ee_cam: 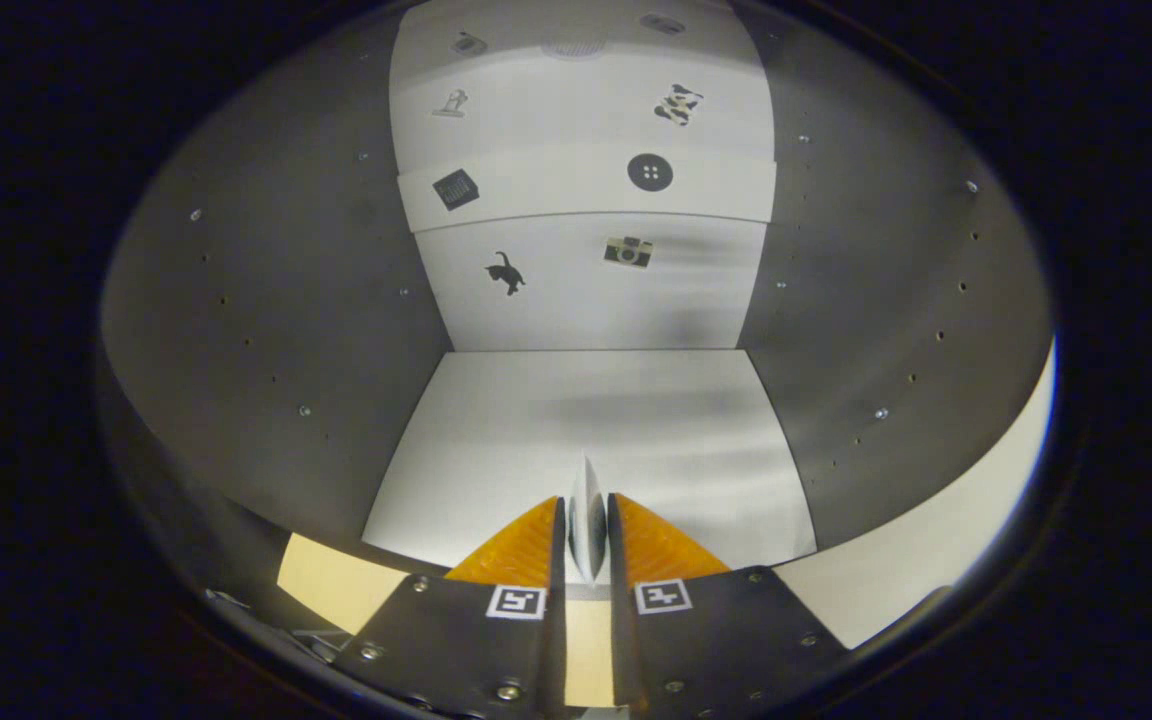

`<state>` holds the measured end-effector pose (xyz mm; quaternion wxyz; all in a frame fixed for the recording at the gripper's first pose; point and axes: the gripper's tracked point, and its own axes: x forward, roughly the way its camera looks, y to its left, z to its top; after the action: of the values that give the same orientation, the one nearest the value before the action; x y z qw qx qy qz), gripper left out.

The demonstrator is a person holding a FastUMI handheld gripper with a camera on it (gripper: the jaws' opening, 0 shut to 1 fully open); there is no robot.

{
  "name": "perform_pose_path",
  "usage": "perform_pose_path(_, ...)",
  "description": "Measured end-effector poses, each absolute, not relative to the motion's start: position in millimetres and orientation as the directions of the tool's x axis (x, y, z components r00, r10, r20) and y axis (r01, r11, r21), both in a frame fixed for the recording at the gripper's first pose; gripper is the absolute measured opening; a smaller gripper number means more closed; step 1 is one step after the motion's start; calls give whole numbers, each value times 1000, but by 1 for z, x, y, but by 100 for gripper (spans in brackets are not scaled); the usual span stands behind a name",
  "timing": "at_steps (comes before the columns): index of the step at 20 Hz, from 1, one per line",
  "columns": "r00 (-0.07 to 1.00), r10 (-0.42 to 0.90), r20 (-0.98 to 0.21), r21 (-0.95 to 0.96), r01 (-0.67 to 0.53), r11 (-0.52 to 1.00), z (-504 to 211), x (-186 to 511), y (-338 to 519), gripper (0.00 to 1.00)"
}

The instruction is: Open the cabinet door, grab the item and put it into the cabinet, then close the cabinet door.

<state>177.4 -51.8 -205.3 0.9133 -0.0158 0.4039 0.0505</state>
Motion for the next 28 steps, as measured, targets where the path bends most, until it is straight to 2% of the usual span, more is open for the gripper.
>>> perform_pose_path(2,684,83,-725,13,-107,994,-200,179,-50,22)
perform_pose_path(11,790,120,-601,48,-114,992,-147,149,-44,23)
perform_pose_path(19,883,101,-458,50,-88,995,-80,83,-55,22)
perform_pose_path(28,962,24,-272,25,-18,1000,-13,-27,-93,22)
